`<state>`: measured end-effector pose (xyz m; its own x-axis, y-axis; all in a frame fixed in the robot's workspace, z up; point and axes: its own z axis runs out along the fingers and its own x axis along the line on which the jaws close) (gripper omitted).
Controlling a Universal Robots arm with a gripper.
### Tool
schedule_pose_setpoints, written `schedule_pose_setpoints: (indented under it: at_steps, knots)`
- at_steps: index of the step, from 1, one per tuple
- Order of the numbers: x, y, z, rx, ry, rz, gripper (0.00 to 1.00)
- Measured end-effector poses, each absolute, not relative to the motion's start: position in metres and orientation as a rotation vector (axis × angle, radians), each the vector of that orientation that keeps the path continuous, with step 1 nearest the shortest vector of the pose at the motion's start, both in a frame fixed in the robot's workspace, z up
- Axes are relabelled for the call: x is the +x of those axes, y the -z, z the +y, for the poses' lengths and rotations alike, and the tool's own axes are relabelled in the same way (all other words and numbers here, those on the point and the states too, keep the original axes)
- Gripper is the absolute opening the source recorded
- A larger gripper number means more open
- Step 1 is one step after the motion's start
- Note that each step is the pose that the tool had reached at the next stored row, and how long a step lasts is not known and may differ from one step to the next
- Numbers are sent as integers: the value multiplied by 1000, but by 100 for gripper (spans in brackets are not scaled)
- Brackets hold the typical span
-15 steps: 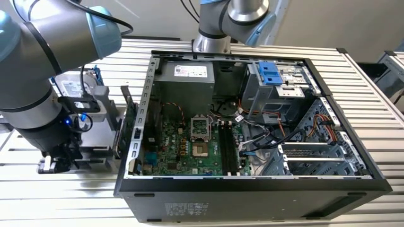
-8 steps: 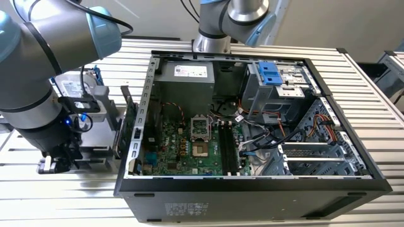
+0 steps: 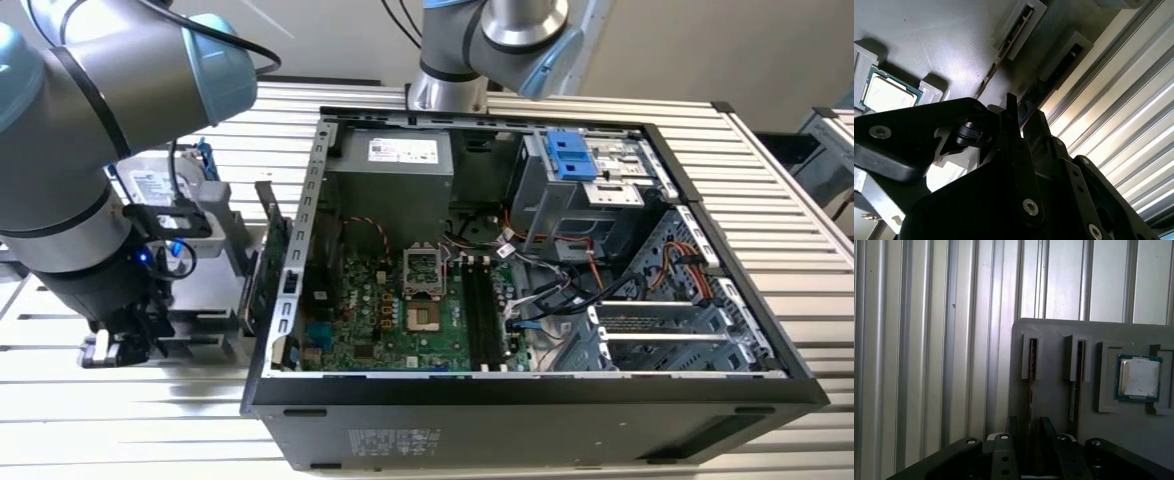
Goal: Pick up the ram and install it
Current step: 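Pick up the ram and move it above insertion slot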
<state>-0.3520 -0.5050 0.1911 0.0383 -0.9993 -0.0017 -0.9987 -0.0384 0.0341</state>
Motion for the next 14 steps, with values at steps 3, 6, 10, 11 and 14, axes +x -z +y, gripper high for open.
schedule_pose_setpoints:
  at_steps: [3, 6, 10, 11, 14]
  knots:
    - [-352, -191, -505, 2250, 39, -2159, 100]
    - [-352, -191, -505, 2253, 39, -2155, 100]
    - [-352, -191, -505, 2257, 38, -2151, 100]
    - [-352, -191, -505, 2258, 38, -2150, 100]
    - [-352, -191, -505, 2261, 38, -2146, 100]
